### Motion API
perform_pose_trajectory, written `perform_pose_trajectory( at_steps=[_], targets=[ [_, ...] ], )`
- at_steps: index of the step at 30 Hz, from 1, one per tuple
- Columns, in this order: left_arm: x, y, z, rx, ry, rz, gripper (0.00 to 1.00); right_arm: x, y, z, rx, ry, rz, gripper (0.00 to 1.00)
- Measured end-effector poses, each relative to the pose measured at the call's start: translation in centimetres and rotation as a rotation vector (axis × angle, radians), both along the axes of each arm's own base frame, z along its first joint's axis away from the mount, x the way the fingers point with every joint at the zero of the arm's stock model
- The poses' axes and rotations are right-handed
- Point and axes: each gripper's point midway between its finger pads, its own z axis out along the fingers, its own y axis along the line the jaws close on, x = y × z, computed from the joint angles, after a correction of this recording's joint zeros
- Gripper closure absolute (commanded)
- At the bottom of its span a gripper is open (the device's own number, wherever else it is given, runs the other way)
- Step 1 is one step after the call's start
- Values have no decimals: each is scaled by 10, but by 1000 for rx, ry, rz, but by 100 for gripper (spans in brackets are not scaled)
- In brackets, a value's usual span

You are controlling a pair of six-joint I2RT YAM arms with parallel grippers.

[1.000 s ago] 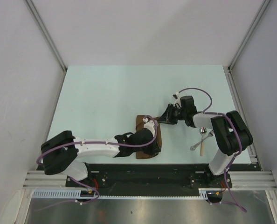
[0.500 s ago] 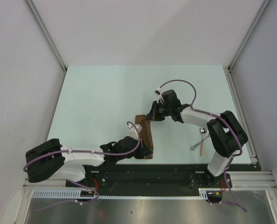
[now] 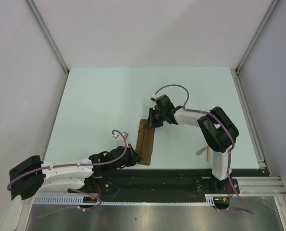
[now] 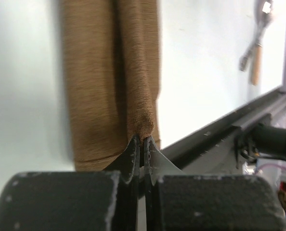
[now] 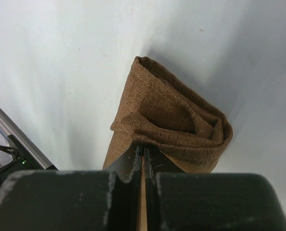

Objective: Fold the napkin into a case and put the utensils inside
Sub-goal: Fold the 2/3-rectangle-folded napkin at the center of the board.

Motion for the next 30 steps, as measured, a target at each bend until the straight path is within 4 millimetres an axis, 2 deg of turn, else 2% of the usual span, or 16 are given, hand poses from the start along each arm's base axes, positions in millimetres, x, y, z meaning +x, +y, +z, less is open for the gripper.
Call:
perform_pose_trajectory(
  at_steps=[4,8,10,12,14,17,18,19,22,25,27,30],
  targets=[
    [2,23,-12,37,38,79,99,0,6,-7,-4,12,9,100],
    [5,38,-21,83,58,135,89,1,11,-10,12,21,8,100],
    [7,45,-25,113,65,154,76,2,13,-9,22,22,7,100],
    [9,50,-27,161,70,167,56,3,15,-9,29,17,6,100],
    [9,52,-27,209,70,157,43,5,16,-8,34,14,3,100],
    [13,48,-18,266,52,125,21,9,19,-6,41,5,2,100],
    [14,46,-13,287,42,107,7,10,20,-6,44,1,1,100],
    [16,45,-7,304,23,85,3,12,21,-5,47,-3,0,100],
    [26,38,16,326,-23,43,0,14,21,-5,50,-7,-1,100],
    [50,38,35,328,-32,56,0,14,22,-4,53,-9,-1,100],
    [65,41,39,339,-32,71,0,15,22,-4,54,-10,-1,100],
    [78,47,32,374,-9,63,0,14,22,-3,57,-7,2,100]
  ],
)
